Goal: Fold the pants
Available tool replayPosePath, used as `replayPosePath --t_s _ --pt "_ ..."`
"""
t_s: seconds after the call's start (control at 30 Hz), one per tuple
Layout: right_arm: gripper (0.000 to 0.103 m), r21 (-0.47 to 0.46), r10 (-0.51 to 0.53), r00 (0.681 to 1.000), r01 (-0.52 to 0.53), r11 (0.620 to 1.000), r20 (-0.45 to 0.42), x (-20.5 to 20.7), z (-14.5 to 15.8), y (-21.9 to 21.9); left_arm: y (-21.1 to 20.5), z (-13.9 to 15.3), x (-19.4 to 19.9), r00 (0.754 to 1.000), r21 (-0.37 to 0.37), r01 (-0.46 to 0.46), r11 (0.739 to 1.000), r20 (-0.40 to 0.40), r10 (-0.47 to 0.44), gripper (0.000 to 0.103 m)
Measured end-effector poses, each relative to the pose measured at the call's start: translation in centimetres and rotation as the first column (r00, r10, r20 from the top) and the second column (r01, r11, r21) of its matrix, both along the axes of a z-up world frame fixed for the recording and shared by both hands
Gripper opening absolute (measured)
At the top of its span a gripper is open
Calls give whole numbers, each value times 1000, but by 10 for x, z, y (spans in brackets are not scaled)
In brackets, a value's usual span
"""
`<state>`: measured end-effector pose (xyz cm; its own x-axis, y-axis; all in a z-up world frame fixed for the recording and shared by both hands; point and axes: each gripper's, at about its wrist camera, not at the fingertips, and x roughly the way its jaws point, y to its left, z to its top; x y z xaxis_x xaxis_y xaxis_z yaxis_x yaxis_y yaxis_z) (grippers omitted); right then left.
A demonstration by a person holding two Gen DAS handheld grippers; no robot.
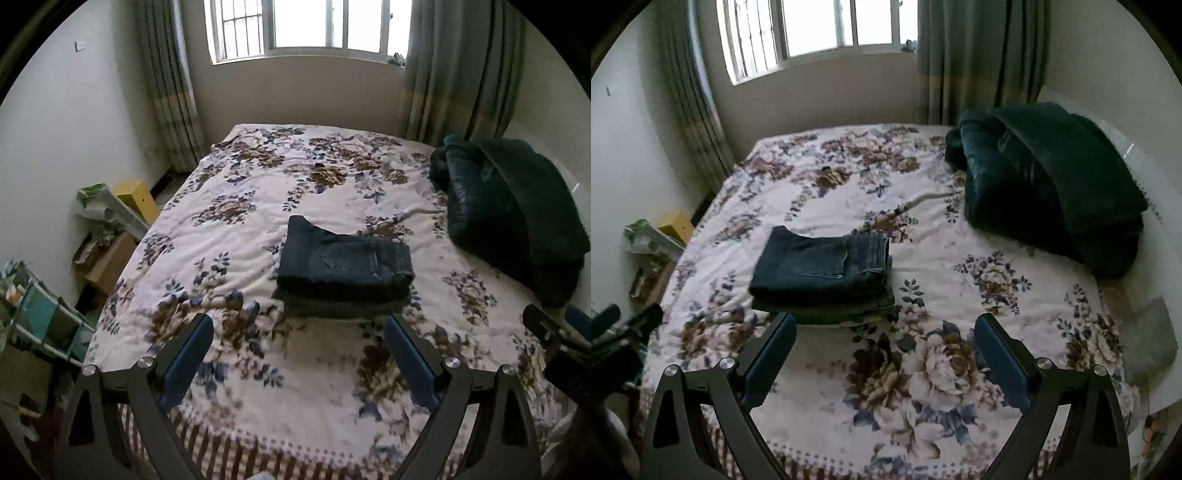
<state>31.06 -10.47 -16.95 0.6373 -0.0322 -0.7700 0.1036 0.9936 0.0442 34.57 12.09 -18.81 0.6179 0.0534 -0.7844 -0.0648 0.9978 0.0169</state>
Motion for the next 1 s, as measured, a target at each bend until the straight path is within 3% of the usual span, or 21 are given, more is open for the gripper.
replayPosePath --t_s 0.27,0.53,0.73,1.0 --pt "99 -18 35 998 -34 999 57 -108 83 8 -1 69 -75 999 -28 17 999 51 -15 94" --pt "99 -19 44 989 -42 999 142 -195 166 26 3 142 -141 989 0 63 998 134 -63 94" --pt "99 -1 56 976 -57 998 213 -248 219 43 11 174 -179 982 -10 90 996 168 -87 94" --pt "99 4 64 969 -67 998 239 -285 255 51 19 194 -211 974 -7 91 996 208 -87 94"
